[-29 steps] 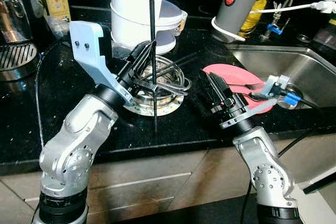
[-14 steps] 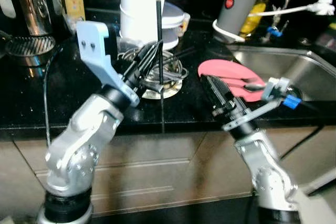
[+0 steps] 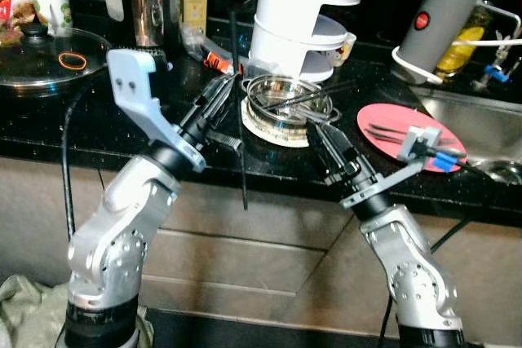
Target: Kitchen organization
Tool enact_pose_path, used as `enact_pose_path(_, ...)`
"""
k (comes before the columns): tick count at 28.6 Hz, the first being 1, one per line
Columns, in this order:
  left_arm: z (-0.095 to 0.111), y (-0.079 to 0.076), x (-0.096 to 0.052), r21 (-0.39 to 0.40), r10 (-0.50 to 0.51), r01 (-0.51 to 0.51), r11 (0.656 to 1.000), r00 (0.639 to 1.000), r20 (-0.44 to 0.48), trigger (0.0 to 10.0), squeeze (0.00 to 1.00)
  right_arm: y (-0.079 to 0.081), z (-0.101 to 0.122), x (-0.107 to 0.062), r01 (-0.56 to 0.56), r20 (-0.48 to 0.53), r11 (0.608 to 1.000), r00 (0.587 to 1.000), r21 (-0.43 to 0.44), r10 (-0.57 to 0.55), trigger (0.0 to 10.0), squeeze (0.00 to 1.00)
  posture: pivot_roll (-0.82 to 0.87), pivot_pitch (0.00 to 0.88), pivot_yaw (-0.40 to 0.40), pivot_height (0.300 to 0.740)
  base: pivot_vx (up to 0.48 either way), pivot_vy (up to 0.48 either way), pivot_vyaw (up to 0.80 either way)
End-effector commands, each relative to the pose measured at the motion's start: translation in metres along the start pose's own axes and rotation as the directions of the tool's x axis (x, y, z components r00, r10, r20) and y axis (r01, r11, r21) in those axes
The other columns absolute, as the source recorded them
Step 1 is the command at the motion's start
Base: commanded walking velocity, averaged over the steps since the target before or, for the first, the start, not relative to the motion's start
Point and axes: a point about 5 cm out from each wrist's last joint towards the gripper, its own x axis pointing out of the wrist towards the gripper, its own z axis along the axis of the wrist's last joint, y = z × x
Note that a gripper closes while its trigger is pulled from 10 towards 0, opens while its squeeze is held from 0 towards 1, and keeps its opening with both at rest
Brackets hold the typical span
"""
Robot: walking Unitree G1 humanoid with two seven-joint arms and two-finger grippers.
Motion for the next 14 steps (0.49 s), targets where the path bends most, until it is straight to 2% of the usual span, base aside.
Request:
enact_pose_path(1,-0.0032,-0.005,0.0043,-0.005,-0.03,0.03,1.0,1.0,-0.005,10.0,0.0,-0.0057,0.0005,-0.0034,0.022,-0.003,1.0,1.0,-0.008,-0.022,10.0,0.0,0.17,0.0,-0.181,0.74,0.0,-0.42,0.0)
enact_pose_path(14,-0.0059,-0.0064,0.0059,-0.023,-0.055,0.056,0.998,0.998,0.005,10.0,0.0,-0.0039,0.0003,-0.0031,0.016,-0.009,1.0,1.0,-0.022,-0.016,10.0,0.0,0.15,0.0,-0.165,0.74,0.0,-0.414,0.0)
